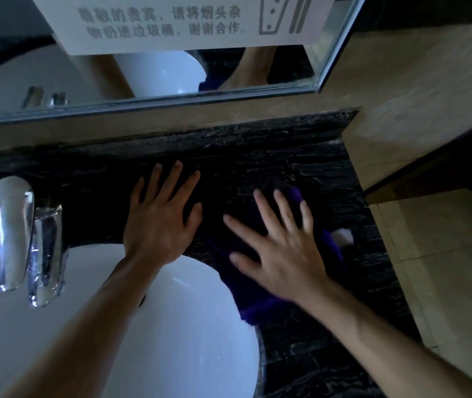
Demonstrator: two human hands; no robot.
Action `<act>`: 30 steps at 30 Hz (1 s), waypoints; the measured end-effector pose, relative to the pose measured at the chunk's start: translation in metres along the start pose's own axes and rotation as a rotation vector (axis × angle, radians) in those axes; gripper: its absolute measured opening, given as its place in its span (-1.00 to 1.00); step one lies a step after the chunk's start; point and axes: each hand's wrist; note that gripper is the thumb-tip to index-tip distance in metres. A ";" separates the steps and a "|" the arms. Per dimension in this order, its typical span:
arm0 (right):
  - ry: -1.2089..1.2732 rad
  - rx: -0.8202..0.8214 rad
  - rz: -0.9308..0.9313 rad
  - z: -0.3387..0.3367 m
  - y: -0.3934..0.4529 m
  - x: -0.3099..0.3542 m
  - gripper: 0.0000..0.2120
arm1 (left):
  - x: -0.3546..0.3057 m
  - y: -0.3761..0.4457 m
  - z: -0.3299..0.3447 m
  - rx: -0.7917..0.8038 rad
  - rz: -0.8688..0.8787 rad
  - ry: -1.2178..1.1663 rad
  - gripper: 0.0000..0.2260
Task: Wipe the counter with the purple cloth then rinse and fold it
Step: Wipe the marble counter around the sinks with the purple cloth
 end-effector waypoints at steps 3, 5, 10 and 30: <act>0.001 -0.069 0.089 -0.007 0.061 -0.020 -0.41 | 0.001 0.000 0.001 -0.013 0.003 0.000 -0.46; -0.006 -0.101 0.172 -0.005 0.069 -0.019 -0.39 | 0.000 0.000 0.002 -0.038 -0.002 -0.002 -0.47; 0.060 -0.010 0.021 0.015 -0.077 0.050 -0.31 | 0.001 -0.001 0.004 -0.057 -0.004 -0.011 -0.47; 0.102 -0.067 0.313 0.013 -0.141 -0.029 -0.38 | -0.001 -0.001 0.007 -0.103 0.000 -0.041 -0.46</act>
Point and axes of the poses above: each hand's wrist, its own y-axis towards the middle knuckle, its own z-axis out of the palm, x = y × z, and after that the axes turned 7 degrees about y, right-handed
